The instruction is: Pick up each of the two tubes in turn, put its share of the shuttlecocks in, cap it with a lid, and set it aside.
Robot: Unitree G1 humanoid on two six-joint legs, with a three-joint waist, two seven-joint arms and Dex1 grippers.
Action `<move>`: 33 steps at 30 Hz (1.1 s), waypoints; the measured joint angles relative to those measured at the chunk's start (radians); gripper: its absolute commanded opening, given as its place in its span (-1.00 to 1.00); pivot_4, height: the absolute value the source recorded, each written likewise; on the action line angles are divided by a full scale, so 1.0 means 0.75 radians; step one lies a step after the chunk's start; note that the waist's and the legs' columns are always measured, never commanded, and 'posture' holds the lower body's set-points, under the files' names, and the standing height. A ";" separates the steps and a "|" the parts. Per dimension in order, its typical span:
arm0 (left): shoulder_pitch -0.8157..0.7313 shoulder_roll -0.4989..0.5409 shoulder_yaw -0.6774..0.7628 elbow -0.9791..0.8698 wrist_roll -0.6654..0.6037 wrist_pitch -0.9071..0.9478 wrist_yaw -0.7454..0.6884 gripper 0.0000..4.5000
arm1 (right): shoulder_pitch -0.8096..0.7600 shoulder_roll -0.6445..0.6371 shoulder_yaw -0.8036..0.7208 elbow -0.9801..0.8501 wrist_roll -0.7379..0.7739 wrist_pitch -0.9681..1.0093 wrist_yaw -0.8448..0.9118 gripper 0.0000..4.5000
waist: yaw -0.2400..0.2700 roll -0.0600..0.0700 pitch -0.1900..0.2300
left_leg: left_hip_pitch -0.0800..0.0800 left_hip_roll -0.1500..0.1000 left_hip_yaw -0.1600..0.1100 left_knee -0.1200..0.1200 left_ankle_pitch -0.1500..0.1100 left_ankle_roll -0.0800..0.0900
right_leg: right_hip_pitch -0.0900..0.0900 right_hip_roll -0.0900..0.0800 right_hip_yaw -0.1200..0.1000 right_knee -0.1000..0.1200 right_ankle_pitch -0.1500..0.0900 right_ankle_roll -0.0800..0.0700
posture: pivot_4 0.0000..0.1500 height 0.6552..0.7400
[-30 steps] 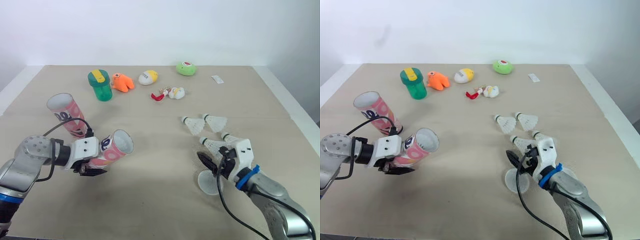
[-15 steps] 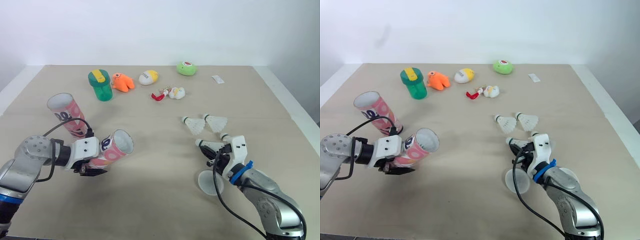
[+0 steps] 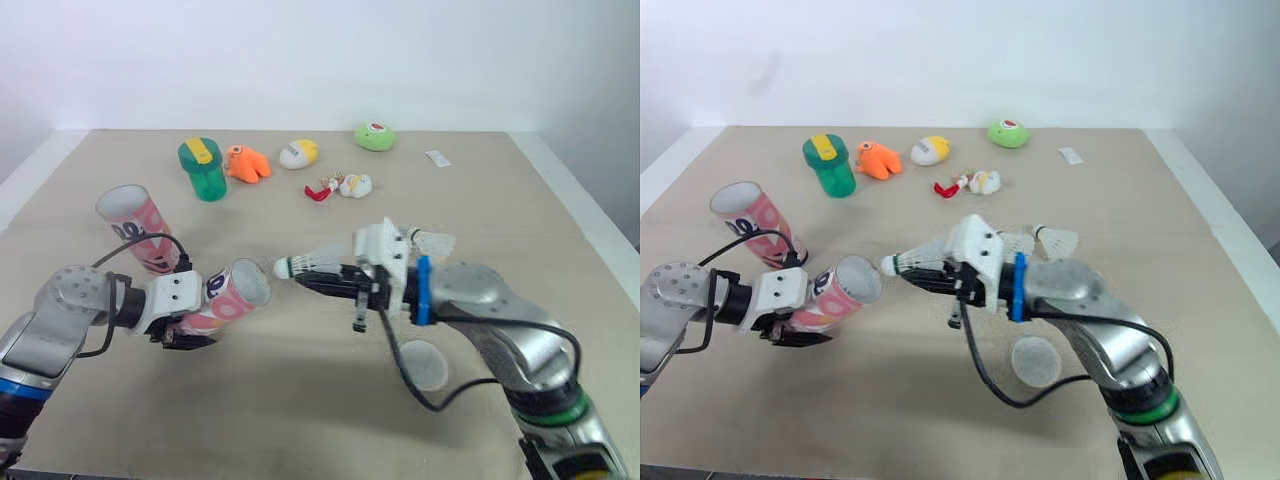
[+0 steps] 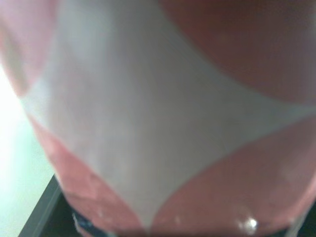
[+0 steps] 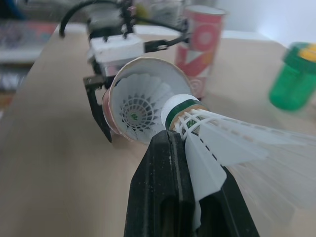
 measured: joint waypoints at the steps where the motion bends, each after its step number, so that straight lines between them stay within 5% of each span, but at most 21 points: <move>1: -0.009 0.000 -0.006 0.005 0.003 -0.002 -0.002 0.48 | -0.052 0.027 0.041 0.064 -0.041 -0.043 0.031 -0.97 | 0.000 0.000 0.000 | -0.001 0.000 0.000 0.000 0.000 0.000 | 0.000 0.000 0.000 0.000 0.001 0.000 | 1.00 1.00; 6: -0.019 0.000 -0.012 0.013 0.007 -0.015 -0.011 0.48 | -0.144 0.102 0.191 0.218 -0.194 -0.208 0.135 -0.97 | 0.000 0.000 0.000 | -0.002 0.001 -0.001 0.000 0.000 0.000 | -0.001 0.000 -0.002 0.000 0.002 0.004 | 1.00 1.00; 7: -0.019 0.000 -0.011 0.012 0.006 -0.015 -0.011 0.48 | -0.147 0.114 0.201 0.231 -0.203 -0.216 0.149 -0.66 | 0.000 0.000 0.000 | -0.002 0.001 -0.001 0.000 0.000 0.000 | -0.001 0.000 -0.002 0.001 0.002 0.004 | 1.00 1.00; 12: -0.008 0.005 -0.005 0.000 0.005 -0.013 -0.001 0.48 | -0.184 0.163 0.156 0.235 -0.156 -0.187 0.187 0.17 | 0.000 0.000 0.000 | -0.002 0.002 -0.002 0.000 0.000 0.000 | -0.001 0.001 -0.003 0.001 0.003 0.003 | 1.00 1.00; 16: -0.002 0.010 -0.002 -0.005 0.004 -0.012 0.002 0.48 | -0.199 0.122 0.046 0.208 -0.051 -0.100 0.223 0.17 | -0.001 0.000 0.000 | -0.002 0.002 -0.001 0.000 0.000 0.000 | -0.001 0.001 -0.003 0.001 0.003 0.003 | 1.00 1.00; 20: -0.002 0.015 -0.002 -0.003 0.004 -0.012 0.000 0.48 | -0.276 0.072 -0.060 0.206 0.030 -0.016 0.266 -0.69 | -0.001 0.000 0.000 | -0.002 0.003 -0.002 -0.001 0.000 0.000 | -0.002 0.003 -0.003 0.001 0.003 0.001 | 1.00 1.00; 22: -0.011 0.015 -0.007 0.007 0.005 -0.013 -0.007 0.48 | -0.306 0.067 -0.042 0.227 0.010 -0.027 0.294 -0.94 | -0.001 0.000 0.000 | -0.001 0.004 -0.002 -0.002 0.000 0.000 | -0.002 0.005 -0.004 0.002 0.003 0.000 | 1.00 1.00; 33: -0.080 -0.011 -0.048 0.050 0.021 -0.018 -0.026 0.48 | -0.499 0.388 0.342 0.739 -0.375 -0.362 0.379 -0.94 | -0.001 0.000 0.001 | -0.003 0.005 -0.001 0.000 0.001 0.001 | -0.004 0.006 -0.002 0.003 0.006 -0.004 | 1.00 1.00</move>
